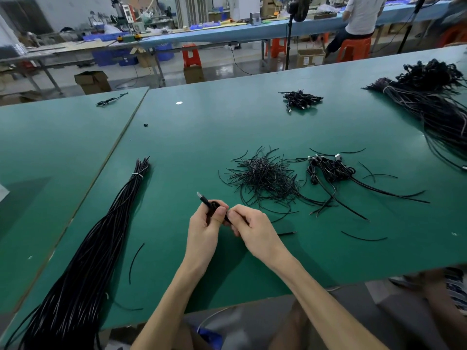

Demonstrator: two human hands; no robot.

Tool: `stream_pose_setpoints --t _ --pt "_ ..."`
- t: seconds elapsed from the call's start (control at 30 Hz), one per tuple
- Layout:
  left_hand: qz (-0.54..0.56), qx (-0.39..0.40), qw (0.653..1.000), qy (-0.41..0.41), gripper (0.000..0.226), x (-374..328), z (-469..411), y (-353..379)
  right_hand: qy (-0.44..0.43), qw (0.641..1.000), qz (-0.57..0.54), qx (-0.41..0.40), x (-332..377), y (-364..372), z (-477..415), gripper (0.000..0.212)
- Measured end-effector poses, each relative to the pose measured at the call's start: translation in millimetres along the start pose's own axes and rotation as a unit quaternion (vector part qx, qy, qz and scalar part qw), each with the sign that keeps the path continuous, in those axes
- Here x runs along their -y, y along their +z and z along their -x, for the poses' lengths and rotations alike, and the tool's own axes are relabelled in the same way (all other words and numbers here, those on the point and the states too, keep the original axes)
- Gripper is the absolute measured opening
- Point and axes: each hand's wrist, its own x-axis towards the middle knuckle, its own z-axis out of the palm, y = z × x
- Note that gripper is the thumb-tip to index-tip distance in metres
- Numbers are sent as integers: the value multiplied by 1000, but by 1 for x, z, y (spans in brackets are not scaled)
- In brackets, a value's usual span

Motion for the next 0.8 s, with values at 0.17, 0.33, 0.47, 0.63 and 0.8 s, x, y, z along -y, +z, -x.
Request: stream_pose_setpoints --t 0.17,0.33,0.47,0.63,0.8 --pt "20 138 990 -29 28 -11 -23 -25 19 994 -102 -30 0 -5 -3 35" --pt "-174 128 976 -28 20 -8 -54 -25 49 973 -203 -97 -3 -11 -5 30" --pt "-286 108 952 -31 27 -13 -69 12 49 966 -229 -111 -2 -9 -4 31" --pt "-408 140 900 -54 15 -27 -74 46 45 957 -243 -151 -3 -10 -6 32" --pt "-477 181 860 -19 14 -35 -76 55 37 955 -237 -174 -4 -11 -5 35"
